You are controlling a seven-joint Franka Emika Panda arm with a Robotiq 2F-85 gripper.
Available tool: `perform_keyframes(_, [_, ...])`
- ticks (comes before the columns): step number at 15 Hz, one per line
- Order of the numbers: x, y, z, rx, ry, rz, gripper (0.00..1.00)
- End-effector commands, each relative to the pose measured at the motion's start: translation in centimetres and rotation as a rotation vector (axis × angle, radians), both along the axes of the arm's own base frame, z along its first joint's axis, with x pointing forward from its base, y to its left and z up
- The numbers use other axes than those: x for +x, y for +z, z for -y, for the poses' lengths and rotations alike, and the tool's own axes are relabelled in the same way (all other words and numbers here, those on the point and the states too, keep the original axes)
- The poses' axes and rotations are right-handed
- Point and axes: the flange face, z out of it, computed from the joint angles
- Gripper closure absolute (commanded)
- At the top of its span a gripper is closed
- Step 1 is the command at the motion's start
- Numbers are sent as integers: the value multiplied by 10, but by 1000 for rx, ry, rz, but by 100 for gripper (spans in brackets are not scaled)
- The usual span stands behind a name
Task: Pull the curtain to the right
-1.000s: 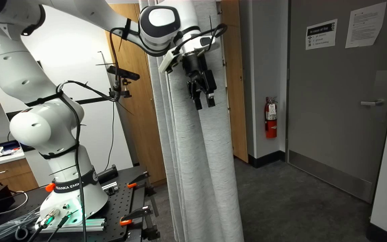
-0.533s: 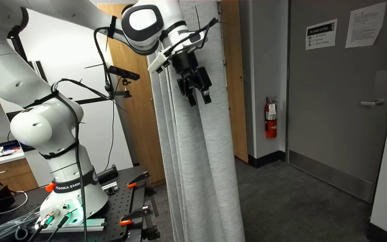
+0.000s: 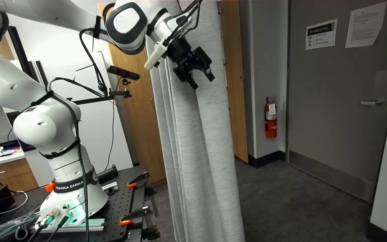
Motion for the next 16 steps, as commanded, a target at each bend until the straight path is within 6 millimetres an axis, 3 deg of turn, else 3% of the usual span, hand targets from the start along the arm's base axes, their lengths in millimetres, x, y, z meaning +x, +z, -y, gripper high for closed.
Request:
perform_keyframes(1, [0, 5, -4, 6, 9, 19, 0])
perform_keyframes(10, [5, 7, -1, -12, 34, 17, 0])
perform_keyframes(16, [26, 27, -33, -1, 163, 79, 0])
